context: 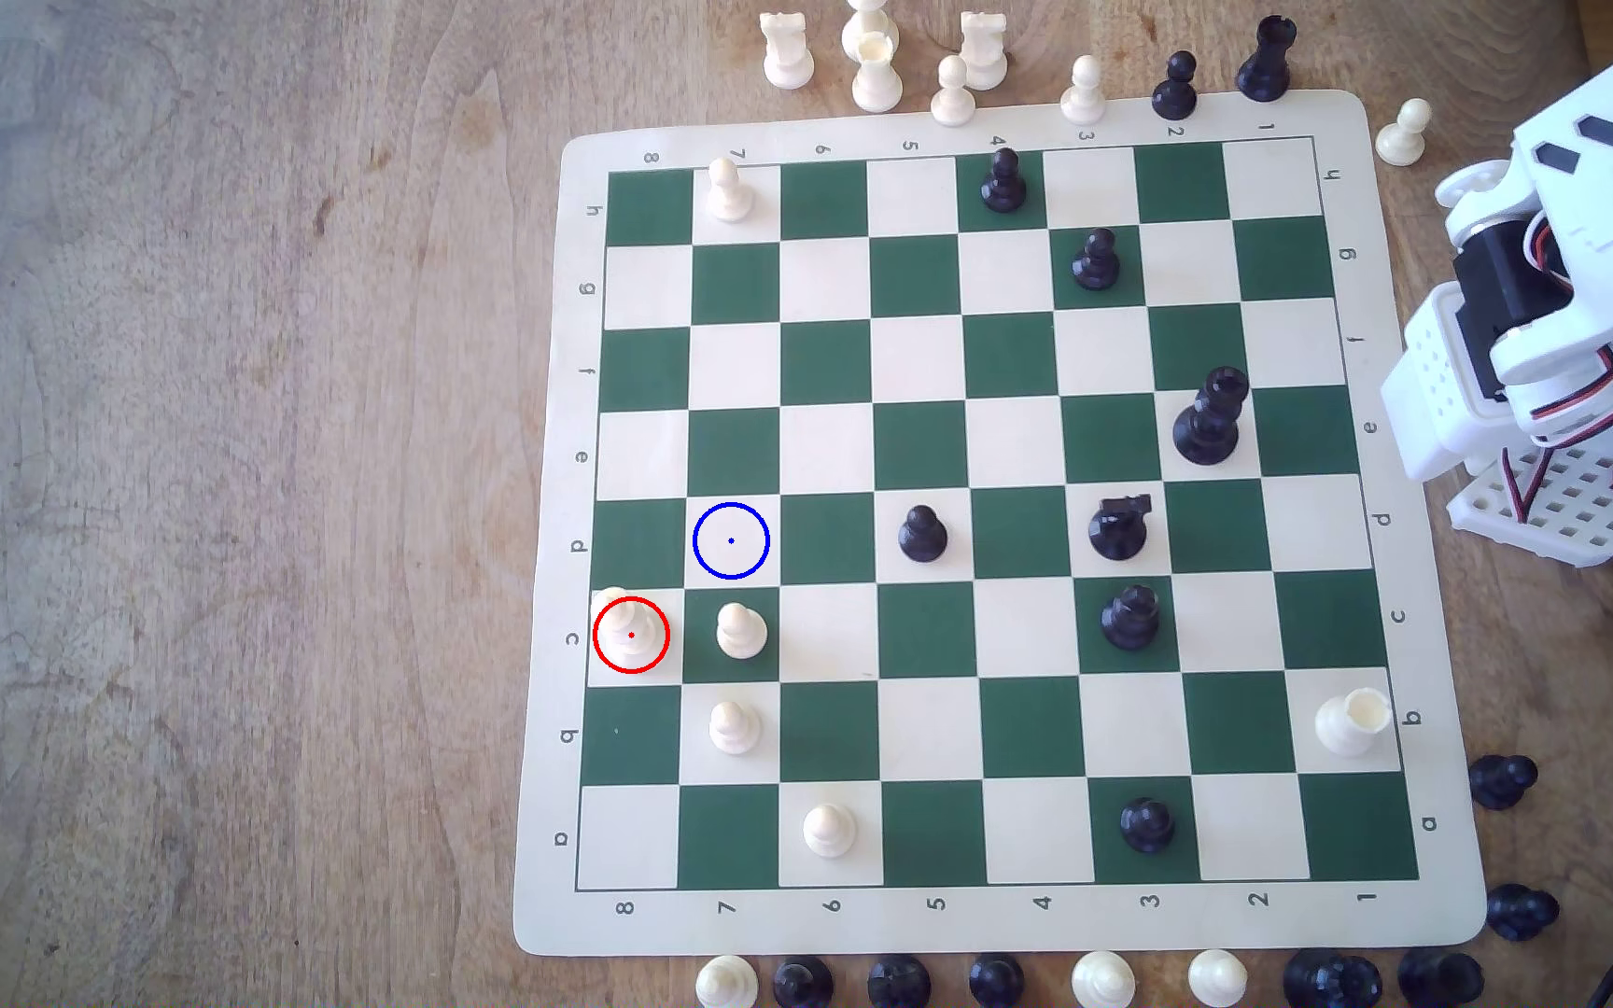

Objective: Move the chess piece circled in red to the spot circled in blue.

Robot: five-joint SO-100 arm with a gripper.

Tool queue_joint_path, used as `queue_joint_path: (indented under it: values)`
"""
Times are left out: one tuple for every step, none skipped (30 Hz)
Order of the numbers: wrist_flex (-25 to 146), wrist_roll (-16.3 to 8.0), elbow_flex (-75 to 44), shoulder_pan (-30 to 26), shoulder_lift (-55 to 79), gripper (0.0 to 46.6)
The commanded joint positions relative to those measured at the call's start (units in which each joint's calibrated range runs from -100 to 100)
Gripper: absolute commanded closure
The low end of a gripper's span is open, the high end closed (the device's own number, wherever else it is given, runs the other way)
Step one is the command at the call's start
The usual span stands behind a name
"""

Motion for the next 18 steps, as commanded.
queue_joint_path:
  values:
    - [-1.1,0.2,1.1,0.2,0.2,46.4]
    - [-0.7,0.2,1.1,-0.2,0.2,46.4]
    - [0.9,0.2,1.1,-0.8,0.2,46.4]
    - [1.9,0.2,1.1,-1.1,0.2,46.4]
    - [3.0,0.2,1.1,-1.3,0.2,46.4]
    - [4.1,0.2,1.1,-1.4,0.2,46.4]
    - [5.4,0.2,1.1,-1.4,0.2,46.4]
    - [9.4,0.2,1.1,-0.7,0.2,46.4]
    - [11.8,0.2,1.1,-0.7,0.2,46.4]
    - [14.9,0.2,1.1,-0.7,0.2,46.4]
    - [17.9,0.2,1.0,-0.7,0.2,46.4]
    - [23.5,0.2,0.5,-0.7,0.2,46.4]
    - [26.0,0.2,0.4,-0.7,0.2,46.4]
    - [29.0,0.2,0.3,-0.3,0.2,46.4]
    - [32.9,0.2,0.1,0.4,0.2,46.4]
    - [36.4,0.2,0.1,0.6,0.2,46.4]
    - [46.7,0.0,-0.5,1.8,0.2,46.4]
    - [47.7,0.0,-0.5,1.8,0.2,46.4]
